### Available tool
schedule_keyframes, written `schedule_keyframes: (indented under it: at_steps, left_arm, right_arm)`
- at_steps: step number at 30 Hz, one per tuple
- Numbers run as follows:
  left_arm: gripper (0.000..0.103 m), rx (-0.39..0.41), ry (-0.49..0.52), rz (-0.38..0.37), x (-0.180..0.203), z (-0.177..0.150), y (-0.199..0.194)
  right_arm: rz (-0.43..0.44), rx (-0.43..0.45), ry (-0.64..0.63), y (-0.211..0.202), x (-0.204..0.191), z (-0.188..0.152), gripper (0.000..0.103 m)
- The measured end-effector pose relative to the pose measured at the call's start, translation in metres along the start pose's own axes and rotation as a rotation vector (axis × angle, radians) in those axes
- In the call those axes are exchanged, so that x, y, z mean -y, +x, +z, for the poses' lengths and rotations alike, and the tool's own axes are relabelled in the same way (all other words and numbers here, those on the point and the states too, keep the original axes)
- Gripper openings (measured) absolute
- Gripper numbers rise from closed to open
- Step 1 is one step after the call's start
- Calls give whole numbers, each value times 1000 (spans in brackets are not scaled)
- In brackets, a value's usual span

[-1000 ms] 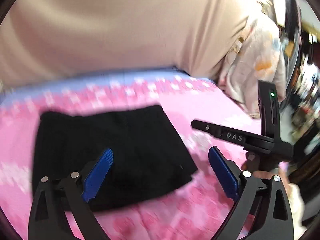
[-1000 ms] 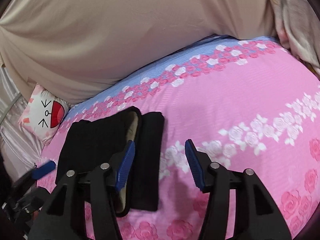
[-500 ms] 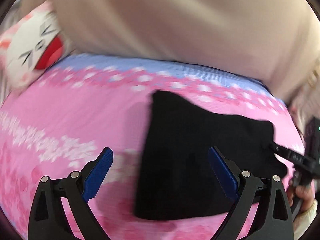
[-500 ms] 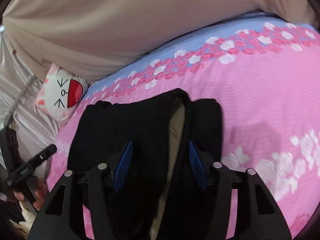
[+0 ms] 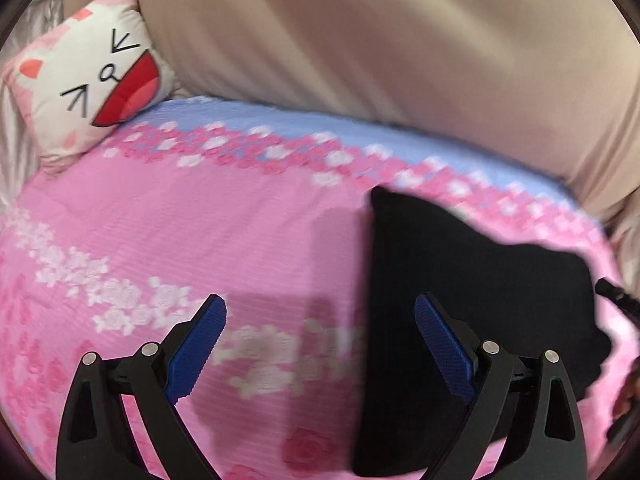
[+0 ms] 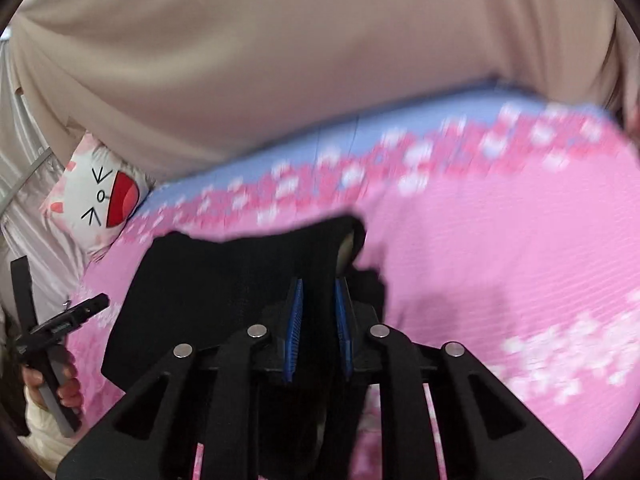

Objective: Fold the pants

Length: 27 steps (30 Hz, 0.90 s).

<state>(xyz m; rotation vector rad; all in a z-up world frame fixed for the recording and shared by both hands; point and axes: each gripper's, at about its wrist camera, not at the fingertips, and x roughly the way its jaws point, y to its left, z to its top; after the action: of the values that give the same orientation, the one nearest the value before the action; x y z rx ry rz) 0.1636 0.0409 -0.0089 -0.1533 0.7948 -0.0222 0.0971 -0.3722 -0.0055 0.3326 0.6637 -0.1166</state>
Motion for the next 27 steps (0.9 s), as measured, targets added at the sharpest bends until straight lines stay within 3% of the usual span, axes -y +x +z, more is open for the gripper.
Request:
schedule_keyframes:
  at_steps: [3,7,10,12,14,15,16,17,18,20,21,22,23,24,27]
  left_arm:
    - [94,-19,31,-92,25,-4,-2]
    - [98,-83,172,65,49,-26,46]
    - [98,-153,34,-53,21,-24,61]
    - [98,-147,43,-49,20,-22,59]
    - [98,-134,73,-27,25,-23,57]
    - [98,-128,81,-22,27,-23,54]
    - [98,-123,89,-15,27,-23,54]
    - [98,-122,90,-12,28,-24,53]
    - [98,-121,89,-11,29,-24,52]
    - [98,-117,94,1,31,-23,51]
    - [98,-114,101,8,32,-21,51]
    - [98,-107,110,18,33,-19,50]
    - [98,-102,119,22,34,-18,48]
    - [98,-99,126,25,33,-16,47]
    - [98,-89,156,46,32,-17,46]
  right_arm:
    - [-1,-13,21,-10,1,-5,17]
    - [15,-60,64,-9,0,-36,17]
    - [21,-82,135,-19,9,-59,17]
    - [12,-71,149,-30,8,-71,18]
    - [-42,-75,83,-39,1,-85,19]
    - [-97,-92,10,-42,-8,-93,34]
    - [-133,-107,-43,-43,-16,-99,54]
    - [-162,-112,-95,-43,-24,-105,63]
    - [-164,-109,-142,-40,-33,-110,64]
    - [-169,-110,-194,-32,-45,-112,63]
    - [-194,-117,-228,-22,-51,-111,56]
    - [-214,-148,-244,-10,-52,-110,34]
    - [-216,-147,-225,-9,-51,-107,31]
    - [-208,-123,-194,-16,-48,-102,19]
    - [-205,-33,-78,-51,-27,-89,11]
